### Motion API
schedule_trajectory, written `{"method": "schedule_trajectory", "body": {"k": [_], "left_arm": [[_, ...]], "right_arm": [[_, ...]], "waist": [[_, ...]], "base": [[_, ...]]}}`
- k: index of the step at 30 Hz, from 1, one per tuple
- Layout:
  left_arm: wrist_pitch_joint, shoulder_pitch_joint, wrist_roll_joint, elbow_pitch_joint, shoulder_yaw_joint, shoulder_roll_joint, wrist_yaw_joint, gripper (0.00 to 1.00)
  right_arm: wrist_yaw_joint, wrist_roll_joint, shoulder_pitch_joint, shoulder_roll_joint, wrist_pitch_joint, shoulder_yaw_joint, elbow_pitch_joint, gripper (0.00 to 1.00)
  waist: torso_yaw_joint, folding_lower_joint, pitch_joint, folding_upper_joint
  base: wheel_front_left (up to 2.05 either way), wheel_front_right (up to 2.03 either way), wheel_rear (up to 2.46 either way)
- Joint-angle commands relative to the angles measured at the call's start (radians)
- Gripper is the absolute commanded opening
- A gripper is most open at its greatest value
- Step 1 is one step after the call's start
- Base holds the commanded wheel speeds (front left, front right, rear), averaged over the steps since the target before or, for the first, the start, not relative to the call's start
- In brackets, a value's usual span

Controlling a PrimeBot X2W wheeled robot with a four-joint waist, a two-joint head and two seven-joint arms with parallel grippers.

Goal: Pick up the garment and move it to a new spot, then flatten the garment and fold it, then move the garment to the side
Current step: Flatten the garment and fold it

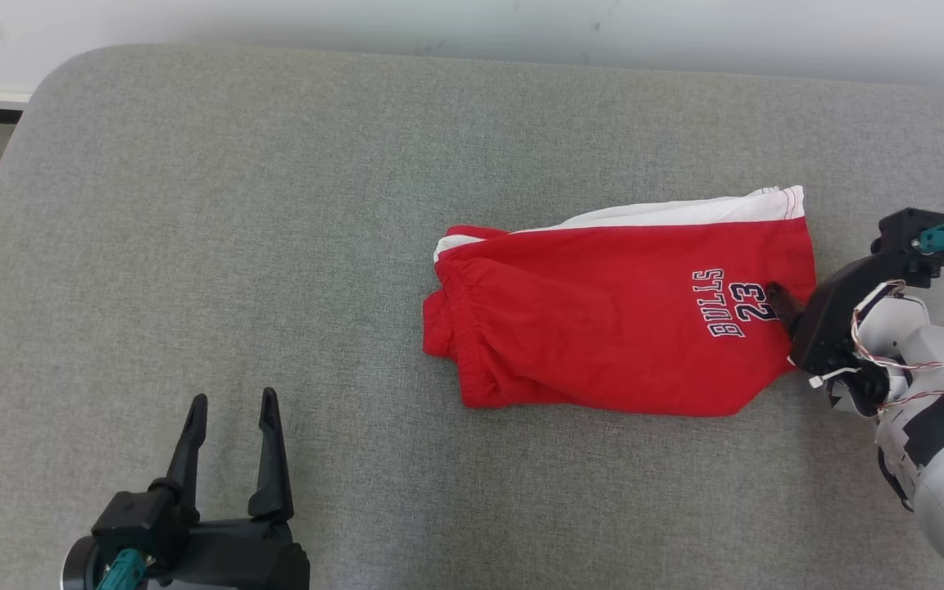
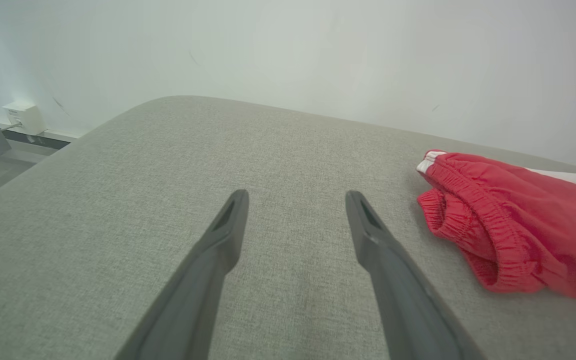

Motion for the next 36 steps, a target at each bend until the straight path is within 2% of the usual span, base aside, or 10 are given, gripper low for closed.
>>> {"method": "schedule_trajectory", "body": {"k": [1, 4, 5, 6, 7, 14, 25, 28, 31, 36], "left_arm": [[0.000, 0.013, -0.007, -0.001, -0.006, -0.002, -0.003, 1.00], [0.000, 0.013, -0.023, 0.003, -0.016, -0.002, 0.007, 1.00], [0.000, 0.012, -0.027, 0.003, -0.018, -0.002, 0.009, 1.00], [0.000, 0.010, -0.029, 0.004, -0.021, -0.002, 0.010, 1.00], [0.000, 0.009, -0.031, 0.004, -0.022, -0.002, 0.013, 1.00], [0.000, 0.001, -0.030, 0.003, -0.022, -0.002, 0.016, 1.00], [0.000, 0.034, -0.035, 0.017, -0.022, -0.002, 0.003, 1.00], [0.000, 0.040, -0.035, 0.023, -0.018, -0.001, 0.000, 1.00], [0.000, 0.047, -0.040, 0.024, -0.010, -0.002, -0.005, 1.00], [0.000, 0.054, -0.037, 0.029, -0.007, -0.002, -0.006, 1.00]], "right_arm": [[0.004, -0.011, 0.045, 0.051, 0.034, 0.025, 0.018, 1.00], [0.006, -0.022, 0.058, 0.078, 0.048, 0.048, 0.011, 1.00], [0.006, -0.024, 0.061, 0.081, 0.048, 0.053, 0.008, 0.44], [0.006, -0.031, 0.062, 0.081, 0.038, 0.060, 0.006, 0.03], [0.006, -0.039, 0.063, 0.077, 0.031, 0.068, 0.008, 0.00], [-0.001, -0.102, 0.031, -0.016, -0.094, 0.076, 0.048, 0.00], [0.000, -0.202, -0.007, -0.143, -0.257, 0.084, 0.069, 0.00], [0.000, -0.244, -0.026, -0.140, -0.293, 0.100, 0.071, 0.00], [0.000, -0.280, -0.052, -0.095, -0.317, 0.122, 0.060, 0.00], [0.000, -0.298, -0.066, -0.008, -0.291, 0.154, 0.022, 0.00]], "waist": [[0.004, 0.0001, 0.003, 0.0001], [0.004, 0.0001, 0.007, 0.0001], [0.003, 0.0001, 0.009, 0.0001], [0.001, 0.0001, 0.010, 0.0001], [0.000, 0.0001, 0.011, 0.0001], [-0.025, 0.0001, -0.011, 0.0001], [-0.112, 0.0001, -0.103, 0.0001], [-0.126, 0.0001, -0.122, 0.0001], [-0.138, 0.0001, -0.138, 0.0001], [-0.145, 0.0001, -0.147, 0.0001]], "base": [[0.00, 0.00, 0.00], [0.00, 0.00, 0.00], [0.00, 0.00, 0.00], [0.00, 0.00, 0.00], [0.00, 0.00, 0.00], [0.00, 0.00, 0.00], [0.00, 0.00, 0.00], [0.00, 0.00, 0.00], [0.00, 0.00, 0.00], [0.00, 0.00, 0.00]]}}
